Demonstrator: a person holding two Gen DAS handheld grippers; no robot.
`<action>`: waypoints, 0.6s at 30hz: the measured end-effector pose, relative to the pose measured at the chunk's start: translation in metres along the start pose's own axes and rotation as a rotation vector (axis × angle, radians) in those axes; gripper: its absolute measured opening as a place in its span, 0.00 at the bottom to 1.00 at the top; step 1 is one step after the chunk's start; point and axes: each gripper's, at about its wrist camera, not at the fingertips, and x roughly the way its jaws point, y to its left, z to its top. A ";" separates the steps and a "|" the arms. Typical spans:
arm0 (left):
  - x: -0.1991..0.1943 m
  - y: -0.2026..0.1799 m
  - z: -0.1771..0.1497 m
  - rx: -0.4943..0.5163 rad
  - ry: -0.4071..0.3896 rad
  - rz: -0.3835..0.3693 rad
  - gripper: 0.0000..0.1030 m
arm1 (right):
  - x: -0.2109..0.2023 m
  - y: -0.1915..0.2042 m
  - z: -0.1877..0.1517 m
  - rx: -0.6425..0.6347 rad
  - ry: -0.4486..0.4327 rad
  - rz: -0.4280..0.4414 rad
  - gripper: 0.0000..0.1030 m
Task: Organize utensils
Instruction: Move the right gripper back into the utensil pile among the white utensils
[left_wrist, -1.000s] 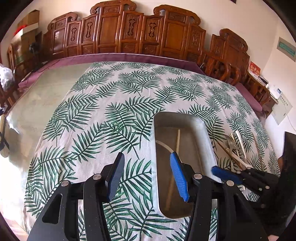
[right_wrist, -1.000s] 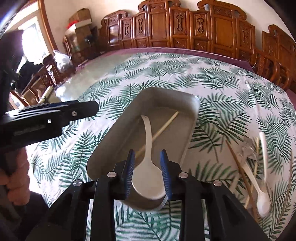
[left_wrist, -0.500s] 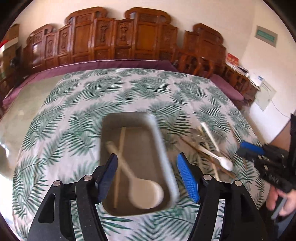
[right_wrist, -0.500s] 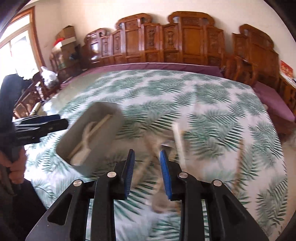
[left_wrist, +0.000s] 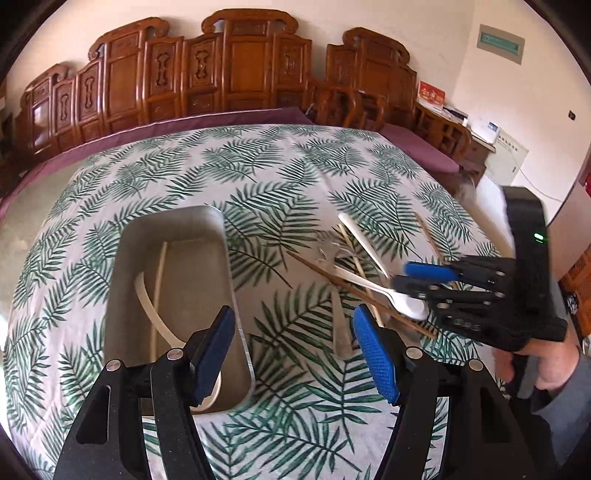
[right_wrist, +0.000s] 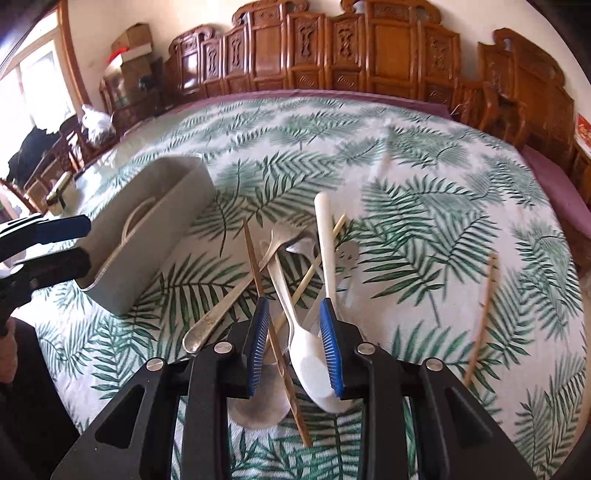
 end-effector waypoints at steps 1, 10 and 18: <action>0.001 -0.001 -0.001 0.003 0.002 -0.002 0.62 | 0.004 0.000 0.000 -0.001 0.009 0.006 0.30; 0.010 -0.010 -0.009 0.031 0.031 -0.009 0.62 | 0.028 0.003 0.005 -0.090 0.083 -0.034 0.27; 0.012 -0.013 -0.009 0.039 0.039 -0.004 0.62 | 0.027 0.009 0.001 -0.154 0.138 -0.060 0.23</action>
